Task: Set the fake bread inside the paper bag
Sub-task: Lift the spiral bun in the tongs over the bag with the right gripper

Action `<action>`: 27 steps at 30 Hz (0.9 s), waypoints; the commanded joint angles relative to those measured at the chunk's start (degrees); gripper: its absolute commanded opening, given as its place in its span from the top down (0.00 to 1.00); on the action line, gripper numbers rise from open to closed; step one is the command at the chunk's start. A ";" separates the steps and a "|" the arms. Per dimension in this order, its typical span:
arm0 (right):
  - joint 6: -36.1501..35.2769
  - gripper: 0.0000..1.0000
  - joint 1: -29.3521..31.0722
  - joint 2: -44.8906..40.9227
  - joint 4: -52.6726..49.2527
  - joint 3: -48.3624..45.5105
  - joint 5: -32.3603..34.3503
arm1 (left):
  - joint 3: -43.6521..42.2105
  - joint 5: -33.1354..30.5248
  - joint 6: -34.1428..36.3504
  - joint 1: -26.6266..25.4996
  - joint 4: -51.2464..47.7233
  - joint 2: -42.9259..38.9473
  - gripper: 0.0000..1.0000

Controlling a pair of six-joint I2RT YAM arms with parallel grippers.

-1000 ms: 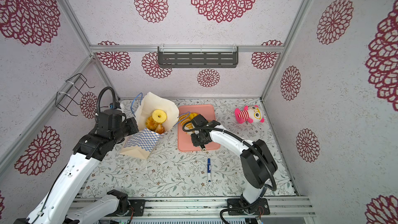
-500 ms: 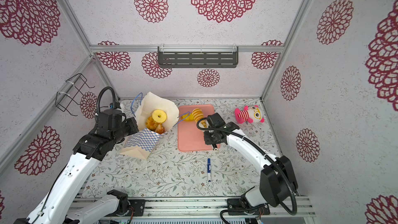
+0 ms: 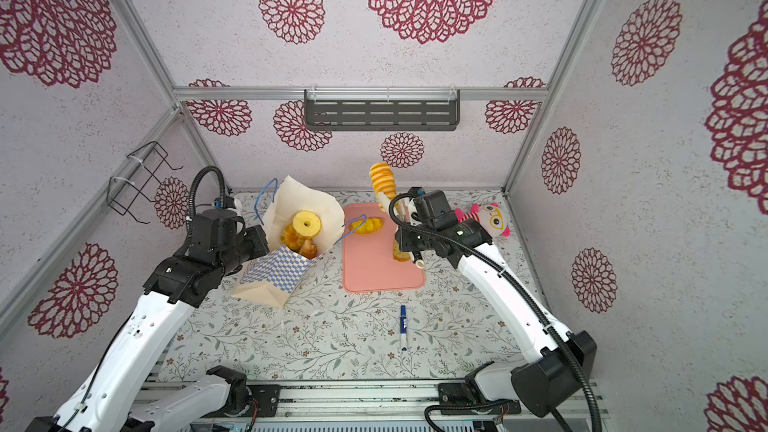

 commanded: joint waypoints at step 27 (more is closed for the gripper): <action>-1.08 0.57 18.70 12.11 1.54 11.55 -1.95 | 1.23 0.99 -0.73 0.58 0.29 0.24 1.00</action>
